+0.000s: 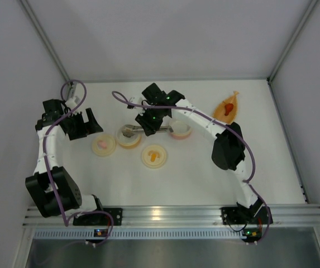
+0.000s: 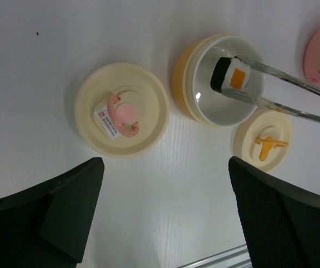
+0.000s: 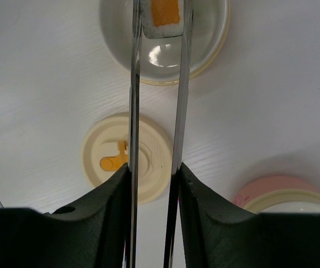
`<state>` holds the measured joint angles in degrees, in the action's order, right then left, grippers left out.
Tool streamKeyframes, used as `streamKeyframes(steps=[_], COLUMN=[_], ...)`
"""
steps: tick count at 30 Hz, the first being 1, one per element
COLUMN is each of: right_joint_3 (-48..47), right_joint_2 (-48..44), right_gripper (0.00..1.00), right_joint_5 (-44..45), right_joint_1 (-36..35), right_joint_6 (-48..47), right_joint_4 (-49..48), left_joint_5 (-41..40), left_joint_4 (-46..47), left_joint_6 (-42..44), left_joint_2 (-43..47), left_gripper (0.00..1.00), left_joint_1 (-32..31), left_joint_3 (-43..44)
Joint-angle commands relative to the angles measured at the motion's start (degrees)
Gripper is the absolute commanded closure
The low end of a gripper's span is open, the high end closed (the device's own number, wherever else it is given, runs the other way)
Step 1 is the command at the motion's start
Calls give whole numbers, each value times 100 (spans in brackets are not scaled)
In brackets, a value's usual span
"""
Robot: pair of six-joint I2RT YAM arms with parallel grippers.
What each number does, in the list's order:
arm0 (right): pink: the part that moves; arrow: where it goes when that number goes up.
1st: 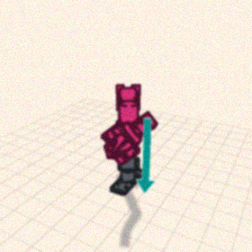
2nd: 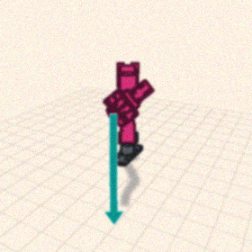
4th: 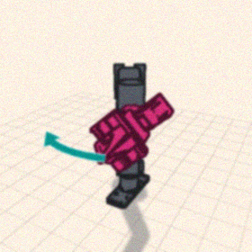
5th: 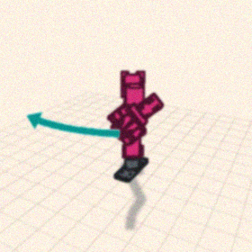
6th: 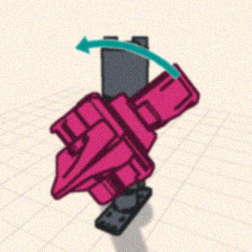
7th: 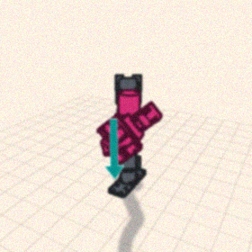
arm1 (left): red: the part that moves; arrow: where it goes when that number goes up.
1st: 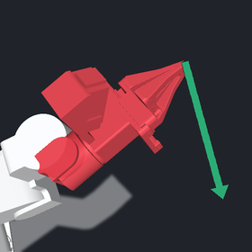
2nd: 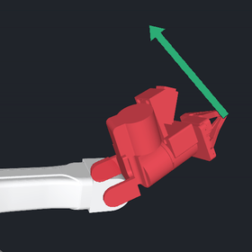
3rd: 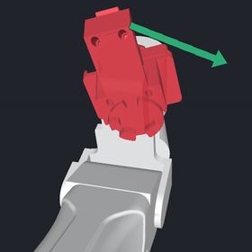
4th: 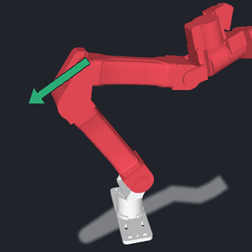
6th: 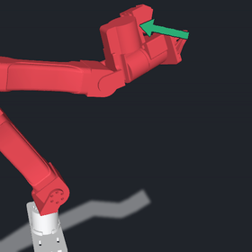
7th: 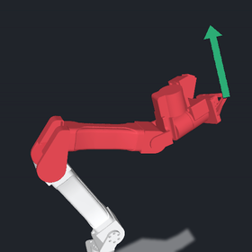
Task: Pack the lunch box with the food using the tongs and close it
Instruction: Place the fake food in the packing box, then pick up the fake food from the plate.
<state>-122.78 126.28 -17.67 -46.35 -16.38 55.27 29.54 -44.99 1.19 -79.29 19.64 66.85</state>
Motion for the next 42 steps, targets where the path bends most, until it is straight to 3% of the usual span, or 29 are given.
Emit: streamKeyframes(steps=[1, 16, 22, 28, 34, 38, 42], right_joint_3=[-273, -185, -194, -80, 1220, 1932, 3065], right_joint_2=[11, -51, -173, -962, -2280, -2976, -3792], right_gripper=[72, 50, 52, 54, 55, 57, 58], right_joint_5=[-43, -87, -79, -104, -483, -641, -405], right_joint_1=[-129, -164, -173, 99, 1372, 2626, 3526], right_joint_6=[3, 12, 38, 161, 530, 916, 1251], right_joint_4=[-350, -323, -315, -341, -604, -561, -710], left_joint_5=[166, 157, 192, 228, 70, -9, -185], left_joint_4=[228, 210, 175, 149, 35, 17, 61], left_joint_6=[-5, 39, 74, 232, 575, 681, 716], left_joint_2=[36, -52, -70, 88, 317, 405, 397], left_gripper=[2, 2, 2, 2, 2, 2, 2], left_joint_1=[40, 40, 40, 40, 23, 22, 22], left_joint_3=[12, 118, 170, 241, 294, 250, 293])
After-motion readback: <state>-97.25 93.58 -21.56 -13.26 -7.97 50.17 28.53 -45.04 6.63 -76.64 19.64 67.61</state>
